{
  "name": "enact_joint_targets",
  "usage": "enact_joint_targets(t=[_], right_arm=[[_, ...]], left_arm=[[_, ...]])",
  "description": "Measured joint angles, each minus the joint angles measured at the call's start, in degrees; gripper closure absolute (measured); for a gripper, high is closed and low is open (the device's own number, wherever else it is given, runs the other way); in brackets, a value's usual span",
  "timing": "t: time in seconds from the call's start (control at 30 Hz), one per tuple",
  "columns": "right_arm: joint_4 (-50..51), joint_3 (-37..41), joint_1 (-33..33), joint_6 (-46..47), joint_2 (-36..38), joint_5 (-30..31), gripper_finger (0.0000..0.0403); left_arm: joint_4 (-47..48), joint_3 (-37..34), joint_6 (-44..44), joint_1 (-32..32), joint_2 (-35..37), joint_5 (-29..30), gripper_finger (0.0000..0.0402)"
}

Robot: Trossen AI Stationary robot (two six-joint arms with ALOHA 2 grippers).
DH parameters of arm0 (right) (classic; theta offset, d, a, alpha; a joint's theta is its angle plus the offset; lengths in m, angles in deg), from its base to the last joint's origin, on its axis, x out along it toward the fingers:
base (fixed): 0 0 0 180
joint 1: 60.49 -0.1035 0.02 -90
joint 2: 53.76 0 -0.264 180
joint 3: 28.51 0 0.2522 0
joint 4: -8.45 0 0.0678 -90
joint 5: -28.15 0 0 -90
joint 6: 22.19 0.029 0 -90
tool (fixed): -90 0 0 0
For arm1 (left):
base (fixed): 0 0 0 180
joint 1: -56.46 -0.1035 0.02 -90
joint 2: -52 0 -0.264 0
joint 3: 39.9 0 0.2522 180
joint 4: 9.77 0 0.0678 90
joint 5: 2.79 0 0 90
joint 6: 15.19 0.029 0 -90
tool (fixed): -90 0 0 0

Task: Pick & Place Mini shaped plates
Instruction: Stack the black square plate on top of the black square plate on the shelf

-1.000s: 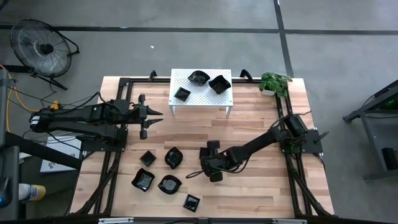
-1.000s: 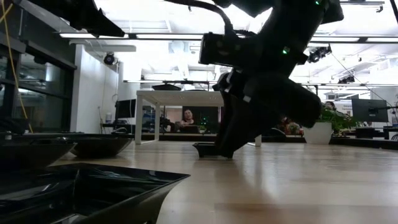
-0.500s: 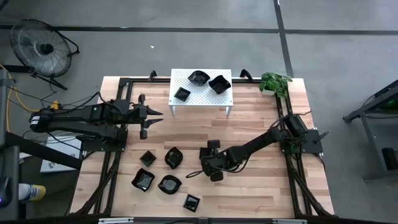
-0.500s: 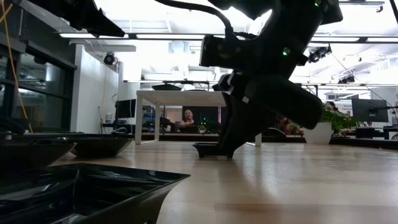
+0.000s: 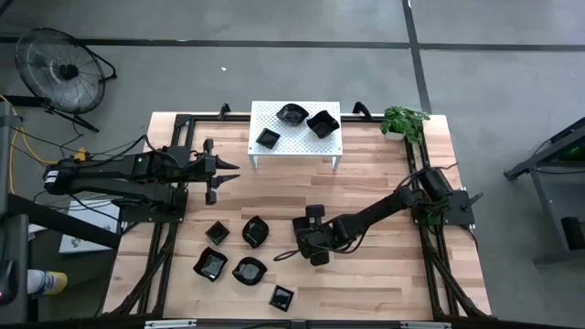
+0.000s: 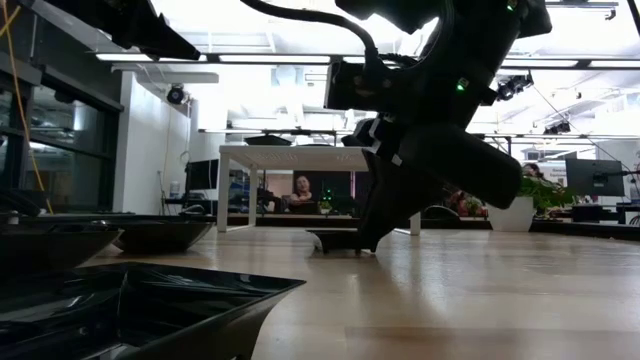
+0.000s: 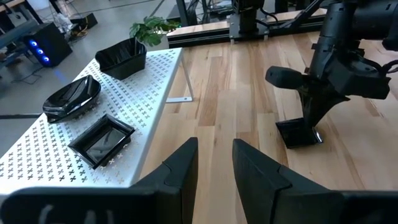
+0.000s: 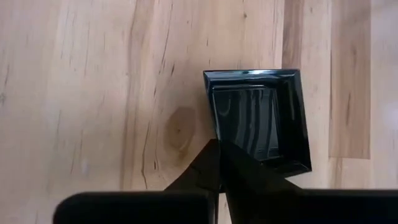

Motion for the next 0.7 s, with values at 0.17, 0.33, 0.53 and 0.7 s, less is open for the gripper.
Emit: enact_joint_targets(t=[0.17,0.33,0.53,0.7], right_arm=[[0.6,-0.3,-0.5,-1.3,0.6,1.0,0.0401],[2.8,-2.2,-1.0,-2.5,1.9,1.3,0.0402],[6.9,-5.9,-1.7,-8.8,2.6,3.0,0.0402],[10.4,-8.6,-2.0,-17.1,2.6,8.2,0.0403]], left_arm=[[0.1,0.0,0.0,0.0,0.0,-1.2,0.0305],[0.4,0.0,0.0,0.0,0.0,-1.5,0.0305],[0.5,0.0,-0.1,0.0,-0.1,-5.3,0.0305],[1.3,0.0,0.0,0.0,-0.5,-9.4,0.0305]])
